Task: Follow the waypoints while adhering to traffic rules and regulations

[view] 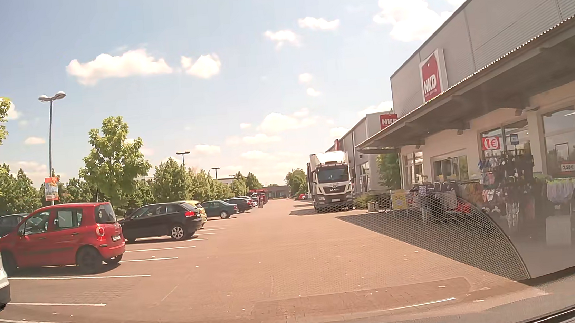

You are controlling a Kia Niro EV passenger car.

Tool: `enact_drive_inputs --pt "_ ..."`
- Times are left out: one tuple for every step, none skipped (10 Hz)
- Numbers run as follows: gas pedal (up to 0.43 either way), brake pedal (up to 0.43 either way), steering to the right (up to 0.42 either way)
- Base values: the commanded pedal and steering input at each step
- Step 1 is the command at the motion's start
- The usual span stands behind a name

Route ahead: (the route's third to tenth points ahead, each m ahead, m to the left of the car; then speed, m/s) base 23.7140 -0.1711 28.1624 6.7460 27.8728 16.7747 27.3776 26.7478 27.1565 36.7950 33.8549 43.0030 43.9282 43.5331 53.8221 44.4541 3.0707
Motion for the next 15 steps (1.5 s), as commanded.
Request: enact_drive_inputs --pt "0.169 0.018 -0.051" --pt "0.169 0.012 -0.053" --pt "0.169 0.012 -0.046" --pt "0.177 0.012 -0.036" --pt "0.177 0.012 -0.035" --pt "0.177 0.012 -0.035" --pt "0.177 0.012 -0.03" --pt "0.177 0.012 -0.025" --pt "0.177 0.012 -0.021" --pt "0.177 0.012 -0.019" --pt "0.177 0.012 -0.019" --pt "0.177 0.012 -0.019" --pt "0.177 0.012 -0.019" --pt "0.177 0.012 -0.019" --pt "0.177 0.012 -0.019"
